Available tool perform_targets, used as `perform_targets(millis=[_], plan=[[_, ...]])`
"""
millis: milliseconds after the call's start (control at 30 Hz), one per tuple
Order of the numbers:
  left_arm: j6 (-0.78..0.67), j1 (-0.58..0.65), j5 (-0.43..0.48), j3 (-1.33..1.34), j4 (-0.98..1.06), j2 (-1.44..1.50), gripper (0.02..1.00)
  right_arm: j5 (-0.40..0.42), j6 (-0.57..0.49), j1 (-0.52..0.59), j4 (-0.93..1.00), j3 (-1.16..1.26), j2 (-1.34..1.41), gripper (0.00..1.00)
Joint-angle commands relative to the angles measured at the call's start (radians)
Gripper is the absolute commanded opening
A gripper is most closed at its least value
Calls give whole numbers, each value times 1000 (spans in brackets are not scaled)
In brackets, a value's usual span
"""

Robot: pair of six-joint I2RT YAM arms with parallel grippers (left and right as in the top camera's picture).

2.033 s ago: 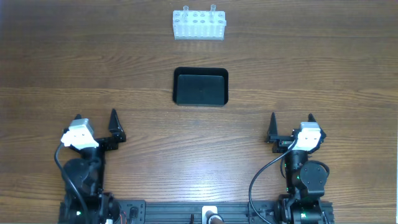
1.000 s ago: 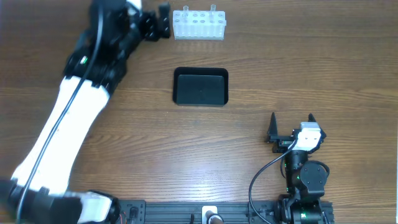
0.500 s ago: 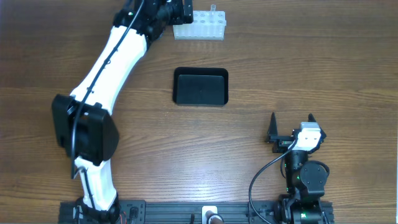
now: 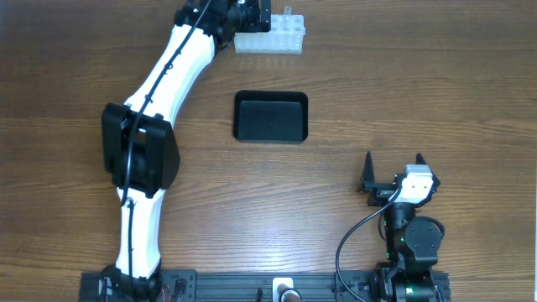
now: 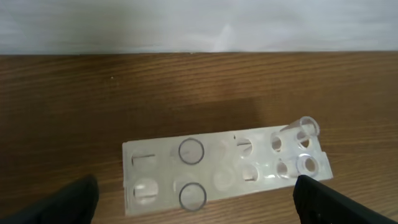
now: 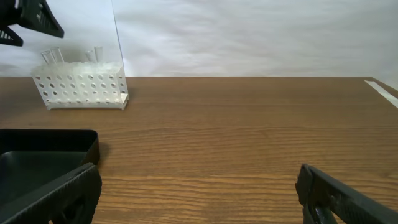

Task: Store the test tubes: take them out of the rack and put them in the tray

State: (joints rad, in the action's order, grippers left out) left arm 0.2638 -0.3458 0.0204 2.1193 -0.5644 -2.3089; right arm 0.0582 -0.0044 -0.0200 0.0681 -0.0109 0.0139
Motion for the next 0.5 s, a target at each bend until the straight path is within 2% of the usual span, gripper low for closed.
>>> perform_targets(millis=[33,500], plan=[[-89,-17,7,52,-6,-45,982,-9,-1,6,4,5,-9,993],[-103,-18,-19,52,-9,-95,904,-9,-1,6,4,5,-9,991]])
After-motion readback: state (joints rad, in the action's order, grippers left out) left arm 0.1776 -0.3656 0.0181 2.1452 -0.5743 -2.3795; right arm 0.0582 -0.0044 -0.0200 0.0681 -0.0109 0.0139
